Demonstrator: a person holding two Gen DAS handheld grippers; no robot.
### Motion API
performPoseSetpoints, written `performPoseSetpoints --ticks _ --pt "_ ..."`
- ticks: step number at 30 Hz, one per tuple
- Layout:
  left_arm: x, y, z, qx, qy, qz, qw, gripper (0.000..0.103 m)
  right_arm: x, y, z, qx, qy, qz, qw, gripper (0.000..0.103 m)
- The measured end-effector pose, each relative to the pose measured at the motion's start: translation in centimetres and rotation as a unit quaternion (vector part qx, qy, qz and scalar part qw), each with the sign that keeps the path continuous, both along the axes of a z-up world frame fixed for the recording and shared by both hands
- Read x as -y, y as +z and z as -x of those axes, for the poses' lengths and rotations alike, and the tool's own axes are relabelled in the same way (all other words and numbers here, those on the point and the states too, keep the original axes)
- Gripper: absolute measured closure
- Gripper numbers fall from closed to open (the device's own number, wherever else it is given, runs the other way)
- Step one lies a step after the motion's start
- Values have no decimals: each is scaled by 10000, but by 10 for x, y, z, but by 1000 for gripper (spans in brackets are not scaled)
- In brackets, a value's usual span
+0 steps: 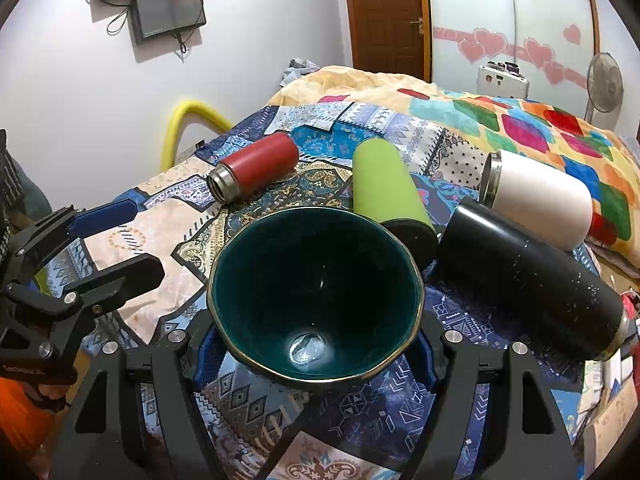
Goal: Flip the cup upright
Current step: 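Rotate the mug upright with the right gripper and set it on the quilt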
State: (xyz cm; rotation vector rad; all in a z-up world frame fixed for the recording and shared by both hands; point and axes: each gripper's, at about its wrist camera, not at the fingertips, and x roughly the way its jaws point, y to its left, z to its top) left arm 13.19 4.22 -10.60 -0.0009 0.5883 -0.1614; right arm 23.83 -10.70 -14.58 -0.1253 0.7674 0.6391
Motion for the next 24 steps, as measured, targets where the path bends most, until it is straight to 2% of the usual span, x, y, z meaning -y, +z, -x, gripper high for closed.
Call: performPoseSetpoints --ticks 5,13,16,24 --pt "0 -1 0 -20 0 6 10000 22 -4 -9 -1 -55 -4 72 10000 32" --pt "-2 1 0 18 34 60 10000 19 -8 -8 8 159 -2 200 9997 31" --pt "-2 3 2 33 48 88 9999 19 -10 -11 11 19 108 75 9999 31" --pt "3 14 15 135 7 47 9999 19 3 -5 21 -31 -70 -145 9999 30"
